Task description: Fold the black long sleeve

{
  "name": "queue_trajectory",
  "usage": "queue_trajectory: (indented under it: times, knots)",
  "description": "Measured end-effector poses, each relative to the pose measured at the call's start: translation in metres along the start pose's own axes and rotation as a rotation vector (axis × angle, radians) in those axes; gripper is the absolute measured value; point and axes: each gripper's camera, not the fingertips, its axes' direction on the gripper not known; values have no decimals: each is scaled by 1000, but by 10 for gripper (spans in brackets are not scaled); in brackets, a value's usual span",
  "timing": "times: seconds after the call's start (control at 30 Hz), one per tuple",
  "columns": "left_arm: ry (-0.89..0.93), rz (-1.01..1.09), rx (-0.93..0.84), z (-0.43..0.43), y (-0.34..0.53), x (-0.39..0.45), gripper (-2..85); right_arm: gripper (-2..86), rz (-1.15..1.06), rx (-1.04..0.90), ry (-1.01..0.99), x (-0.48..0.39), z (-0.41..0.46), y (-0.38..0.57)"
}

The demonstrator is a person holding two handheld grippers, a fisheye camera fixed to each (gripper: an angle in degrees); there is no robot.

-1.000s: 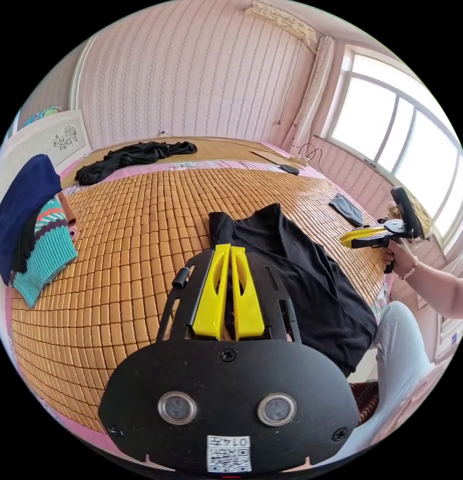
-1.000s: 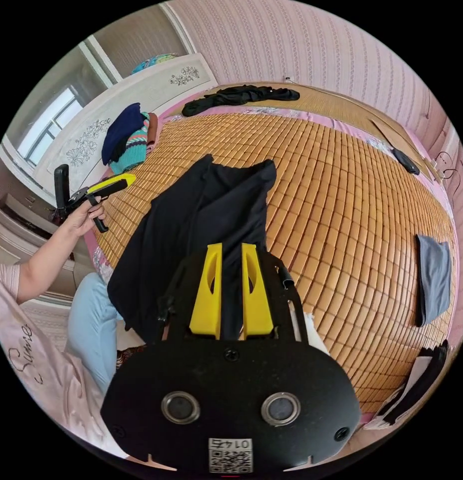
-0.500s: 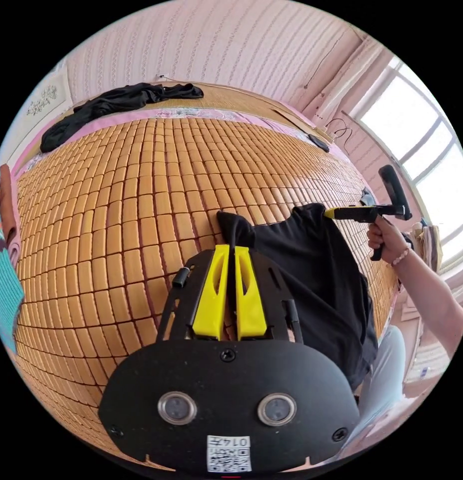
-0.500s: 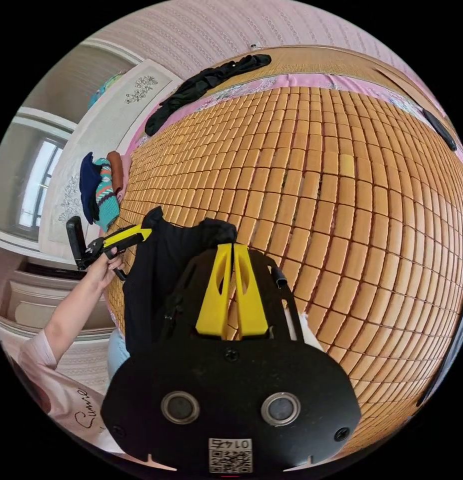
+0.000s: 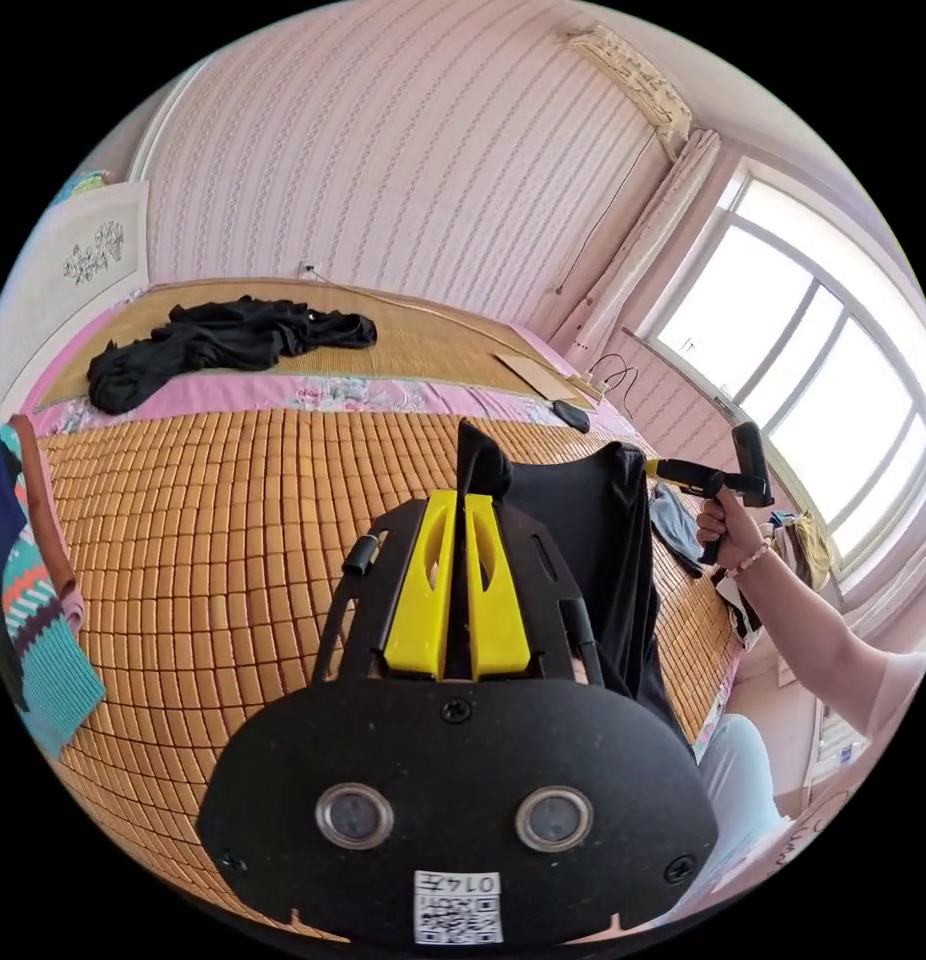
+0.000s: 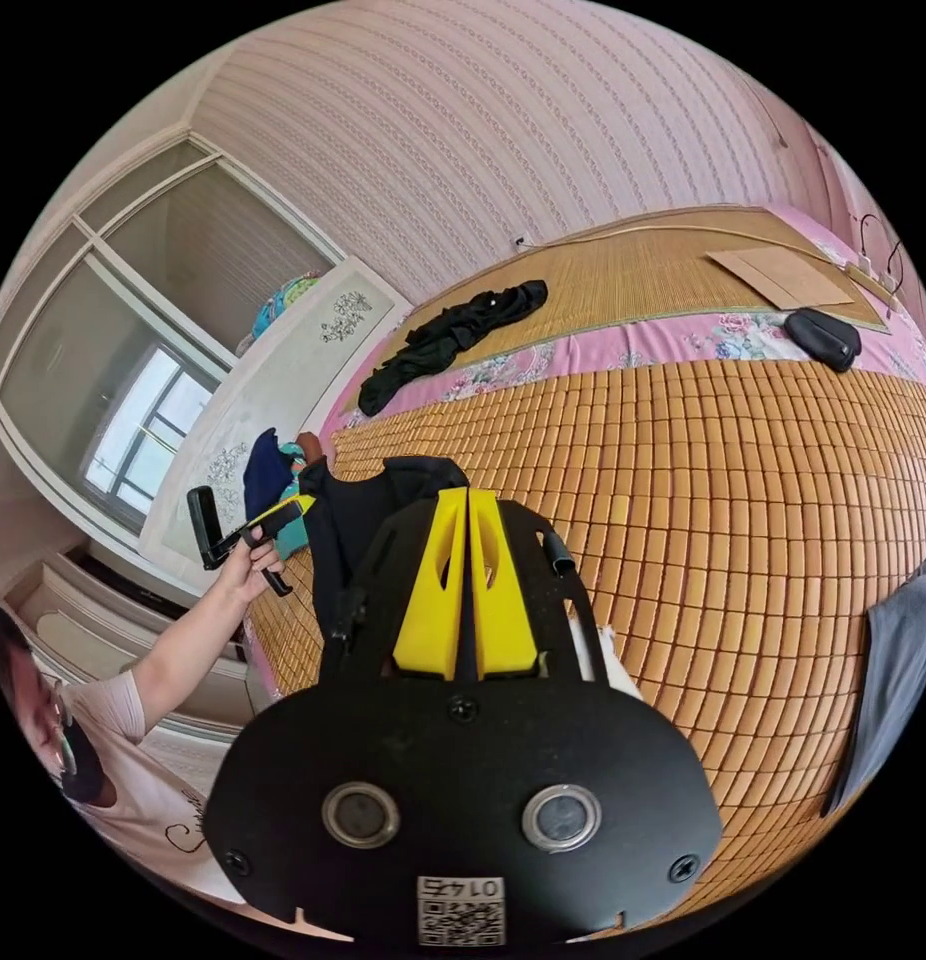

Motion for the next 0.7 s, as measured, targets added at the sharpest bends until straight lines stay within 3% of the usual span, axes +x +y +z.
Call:
queue_trajectory:
  times: [0.2,0.37,0.5,0.57,0.7]
  knots:
    - [90,189,-54,-45,38,33,-9,-2,-194,-56,-66,-46,-40,62]
    - [170,313,-177,-76,179,59,-9,-2,-275,-269,-92,-65,-32,189]
    - [40,346,-365,-50,273,72,-9,-2,-154,-514,9,-59,26,289]
    - [-138,342,-471,-39,311,74,-9,-2,-113,-547,97,-59,36,313]
    - [-101,241,-402,-64,319,68,-8,-3,-77,-474,92,-74,26,326]
